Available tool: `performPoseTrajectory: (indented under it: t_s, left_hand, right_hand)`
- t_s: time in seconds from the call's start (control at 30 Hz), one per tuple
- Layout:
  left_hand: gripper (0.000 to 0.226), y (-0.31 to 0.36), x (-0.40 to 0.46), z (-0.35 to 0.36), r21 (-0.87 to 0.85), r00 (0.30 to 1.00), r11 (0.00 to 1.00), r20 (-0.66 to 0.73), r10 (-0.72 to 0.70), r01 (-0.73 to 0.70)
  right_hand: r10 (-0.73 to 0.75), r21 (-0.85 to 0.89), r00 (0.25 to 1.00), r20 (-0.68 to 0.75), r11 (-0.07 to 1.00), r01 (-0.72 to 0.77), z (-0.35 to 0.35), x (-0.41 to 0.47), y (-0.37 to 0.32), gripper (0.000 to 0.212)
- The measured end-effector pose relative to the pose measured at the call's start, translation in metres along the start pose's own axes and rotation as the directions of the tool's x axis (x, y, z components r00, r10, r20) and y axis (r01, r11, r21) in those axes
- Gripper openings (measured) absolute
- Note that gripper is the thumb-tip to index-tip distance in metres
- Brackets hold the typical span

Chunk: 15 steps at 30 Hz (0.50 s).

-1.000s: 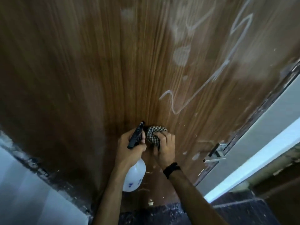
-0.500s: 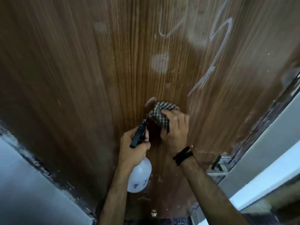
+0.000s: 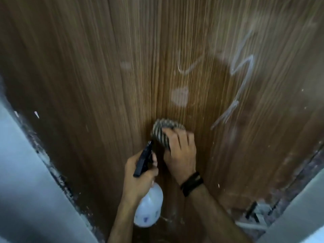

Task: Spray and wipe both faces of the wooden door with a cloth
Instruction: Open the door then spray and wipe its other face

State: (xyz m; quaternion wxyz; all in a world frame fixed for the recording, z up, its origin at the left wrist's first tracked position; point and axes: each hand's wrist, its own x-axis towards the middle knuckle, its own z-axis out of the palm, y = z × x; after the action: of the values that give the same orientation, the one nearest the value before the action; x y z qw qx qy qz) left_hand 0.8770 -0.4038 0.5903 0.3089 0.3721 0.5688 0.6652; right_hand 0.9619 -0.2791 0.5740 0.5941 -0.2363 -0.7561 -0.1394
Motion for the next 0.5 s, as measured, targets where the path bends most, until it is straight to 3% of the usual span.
performPoseTrajectory:
  t_s: [0.13, 0.37, 0.5]
  left_hand:
    - [0.051, 0.011, 0.005, 0.005, -0.035, 0.999, 0.999, -0.04, -0.024, 0.022]
    - [0.031, 0.049, 0.018, 0.012, 0.027, 0.996, 0.997, 0.054, 0.075, -0.077]
    - [0.028, 0.069, 0.027, 0.014, 0.028, 0.991, 0.994, 0.088, 0.101, -0.104]
  right_hand:
    - [-0.009, 0.046, 0.999, 0.05, 0.999, 0.007, 0.005, -0.028, 0.009, 0.034]
    - [0.029, 0.111, 0.939, -0.344, 0.994, 0.01, -0.022, 0.095, 0.014, 0.032]
    - [0.007, 0.012, 0.94, -0.341, 1.0, -0.003, -0.02, 0.108, 0.013, 0.034]
